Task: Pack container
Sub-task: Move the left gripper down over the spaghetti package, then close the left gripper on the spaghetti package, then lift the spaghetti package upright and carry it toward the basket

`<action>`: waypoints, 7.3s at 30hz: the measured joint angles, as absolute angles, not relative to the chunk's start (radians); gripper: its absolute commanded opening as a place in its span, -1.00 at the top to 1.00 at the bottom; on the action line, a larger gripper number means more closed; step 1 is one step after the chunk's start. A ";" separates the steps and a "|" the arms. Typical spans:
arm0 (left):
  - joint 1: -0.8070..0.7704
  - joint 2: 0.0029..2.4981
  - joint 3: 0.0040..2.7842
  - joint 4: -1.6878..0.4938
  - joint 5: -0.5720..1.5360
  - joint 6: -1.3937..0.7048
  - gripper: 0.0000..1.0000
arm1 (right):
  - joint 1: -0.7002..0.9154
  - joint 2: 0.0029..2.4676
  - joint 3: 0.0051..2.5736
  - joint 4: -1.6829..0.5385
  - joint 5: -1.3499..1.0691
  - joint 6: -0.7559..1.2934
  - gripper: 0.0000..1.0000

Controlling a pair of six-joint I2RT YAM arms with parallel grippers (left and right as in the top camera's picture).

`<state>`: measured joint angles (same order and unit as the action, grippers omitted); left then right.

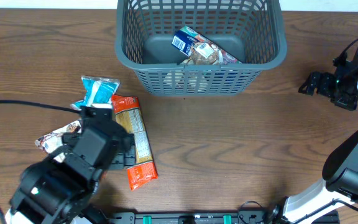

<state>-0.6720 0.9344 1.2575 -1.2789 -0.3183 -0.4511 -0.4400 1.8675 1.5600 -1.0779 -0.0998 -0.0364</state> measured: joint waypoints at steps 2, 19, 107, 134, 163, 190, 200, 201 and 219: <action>-0.691 0.949 1.258 -1.277 -0.330 -0.461 -0.97 | -0.432 1.868 1.560 -1.075 -0.102 -0.036 -0.99; -0.602 1.268 1.258 -1.151 -0.345 -0.501 -1.00 | -0.384 1.868 1.560 -1.078 -0.109 -0.052 -0.99; -0.298 1.443 0.794 -0.654 0.106 -0.595 -0.98 | -0.358 1.868 1.560 -1.095 -0.108 -0.091 -0.98; -0.297 1.618 0.818 -0.580 0.067 -0.470 0.78 | -0.355 1.868 1.560 -1.092 -0.108 -0.095 -0.99; -0.297 1.100 0.778 -0.845 0.014 -0.446 0.89 | -0.355 1.868 1.560 -1.073 -0.108 -0.099 -0.98; -0.297 0.910 1.055 -0.305 -0.203 -0.011 0.89 | -0.355 1.868 1.559 -1.073 -0.109 -0.099 -0.98; -0.297 1.127 1.188 -0.235 -0.204 0.083 0.89 | -0.355 1.868 1.559 -1.077 -0.109 -0.099 -0.99; -0.297 1.148 1.215 -0.238 -0.202 0.089 0.89 | -0.355 1.868 1.559 -1.077 -0.108 -0.099 -0.98; -0.297 1.363 1.543 -0.370 -0.106 0.166 0.90 | -0.355 1.868 1.559 -1.068 -0.109 -0.099 -0.98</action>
